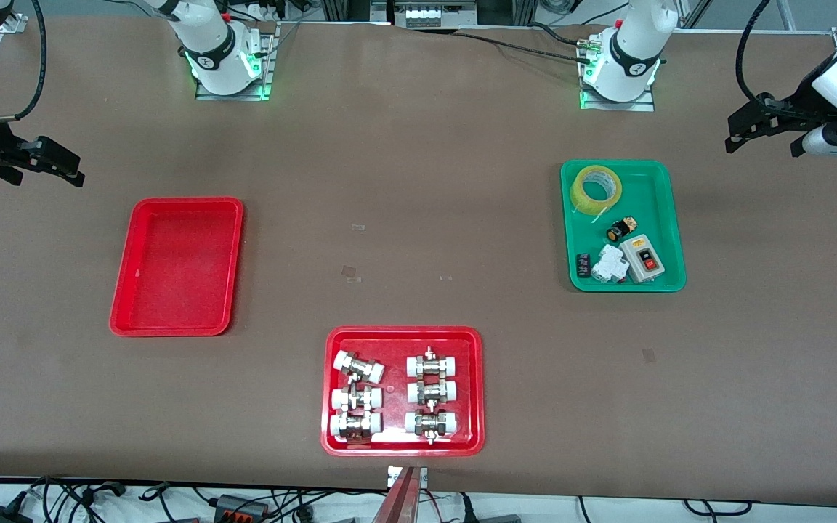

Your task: Left arm passes tape to right arm into tray

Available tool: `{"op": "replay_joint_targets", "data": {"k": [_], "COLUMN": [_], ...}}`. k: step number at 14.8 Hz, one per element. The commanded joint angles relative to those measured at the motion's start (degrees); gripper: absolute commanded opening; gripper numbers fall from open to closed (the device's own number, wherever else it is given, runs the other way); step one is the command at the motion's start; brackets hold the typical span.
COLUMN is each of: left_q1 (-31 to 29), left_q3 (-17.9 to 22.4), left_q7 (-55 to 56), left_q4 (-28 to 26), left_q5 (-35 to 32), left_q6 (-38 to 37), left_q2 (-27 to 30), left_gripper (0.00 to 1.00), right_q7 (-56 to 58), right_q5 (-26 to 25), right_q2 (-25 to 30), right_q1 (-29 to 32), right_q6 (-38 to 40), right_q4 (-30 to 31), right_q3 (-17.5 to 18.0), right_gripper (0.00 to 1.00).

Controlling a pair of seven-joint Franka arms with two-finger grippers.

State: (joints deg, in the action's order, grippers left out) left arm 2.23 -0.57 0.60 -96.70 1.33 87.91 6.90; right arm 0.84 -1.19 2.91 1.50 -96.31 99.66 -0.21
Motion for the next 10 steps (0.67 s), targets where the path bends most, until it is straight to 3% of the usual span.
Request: {"op": "replay_joint_targets", "data": {"k": [1,6,8,10], "left_q1": [-0.13,-0.04,-0.04,-0.04], "left_q3": [0.22,0.22,-0.04,-0.13], "left_q7": [-0.25,-0.07,-0.33,-0.33], "left_q4": [1.34,1.34,0.82,-2.68], "left_q5": [0.78,0.7,1.05,1.05], "left_q6": [-1.16,-1.25,-4.66,-5.47], "left_q2": [-0.3,-1.78,-2.59,-2.94], "left_gripper": [1.0,1.0,1.0,1.0], "right_q7": [1.18,1.18,1.18,1.1], "right_q5": [0.14,0.14,0.14,0.14], "right_q2": [1.57,1.48,1.31,1.22], "right_q1": [0.43,0.43,0.43,0.43], "right_q6": [0.25,0.42,0.07,-0.02], "right_q4": [0.8,0.71,0.63,0.63], "right_q3": [0.38,0.38,0.38,0.38], "right_gripper": [1.0,1.0,1.0,1.0]}}
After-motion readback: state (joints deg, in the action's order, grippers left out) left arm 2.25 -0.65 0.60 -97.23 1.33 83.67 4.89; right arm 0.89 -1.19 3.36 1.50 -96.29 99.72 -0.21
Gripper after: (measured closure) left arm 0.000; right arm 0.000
